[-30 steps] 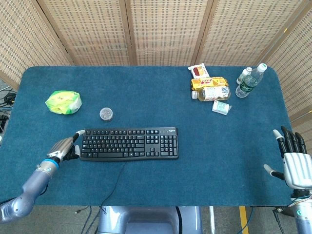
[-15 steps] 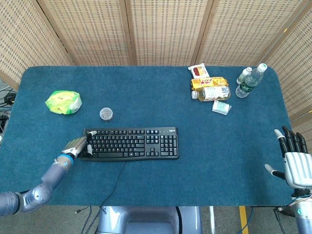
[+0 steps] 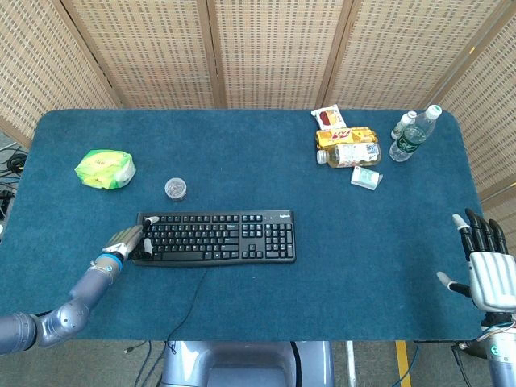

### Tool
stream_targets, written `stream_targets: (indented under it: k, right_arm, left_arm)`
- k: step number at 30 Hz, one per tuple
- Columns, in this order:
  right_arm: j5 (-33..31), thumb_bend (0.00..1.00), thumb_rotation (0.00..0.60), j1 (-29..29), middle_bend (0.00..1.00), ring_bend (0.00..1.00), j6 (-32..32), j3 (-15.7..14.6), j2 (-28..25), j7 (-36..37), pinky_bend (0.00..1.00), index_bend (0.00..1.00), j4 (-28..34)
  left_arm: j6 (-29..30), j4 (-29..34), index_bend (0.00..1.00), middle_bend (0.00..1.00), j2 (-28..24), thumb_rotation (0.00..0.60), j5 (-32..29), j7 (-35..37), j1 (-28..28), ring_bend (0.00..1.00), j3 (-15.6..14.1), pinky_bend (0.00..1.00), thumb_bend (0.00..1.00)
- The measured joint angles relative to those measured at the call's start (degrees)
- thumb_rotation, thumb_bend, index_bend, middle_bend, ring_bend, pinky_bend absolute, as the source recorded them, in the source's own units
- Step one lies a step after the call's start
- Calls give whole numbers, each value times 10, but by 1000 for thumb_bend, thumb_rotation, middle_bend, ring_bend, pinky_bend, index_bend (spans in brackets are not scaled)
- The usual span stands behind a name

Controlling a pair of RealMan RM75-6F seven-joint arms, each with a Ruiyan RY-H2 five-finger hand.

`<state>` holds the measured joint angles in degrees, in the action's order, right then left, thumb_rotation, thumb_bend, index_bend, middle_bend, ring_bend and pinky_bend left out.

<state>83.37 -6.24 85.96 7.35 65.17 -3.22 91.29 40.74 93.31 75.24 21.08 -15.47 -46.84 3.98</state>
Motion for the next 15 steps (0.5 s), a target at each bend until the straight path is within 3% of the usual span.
stream_targets:
  k: [10, 15]
  right_arm:
    - [-1, 0, 600, 0, 0, 0, 0, 1, -1, 4, 0, 0, -1]
    - [-3, 0, 600, 0, 0, 0, -1, 1, -2, 7, 0, 0, -2]
  left_arm:
    - [-8, -14, 0, 1000, 9, 600, -3, 13, -10, 1000, -7, 846, 829]
    - [1, 0, 0, 1000, 0, 600, 14, 30, -4, 1000, 4, 846, 828]
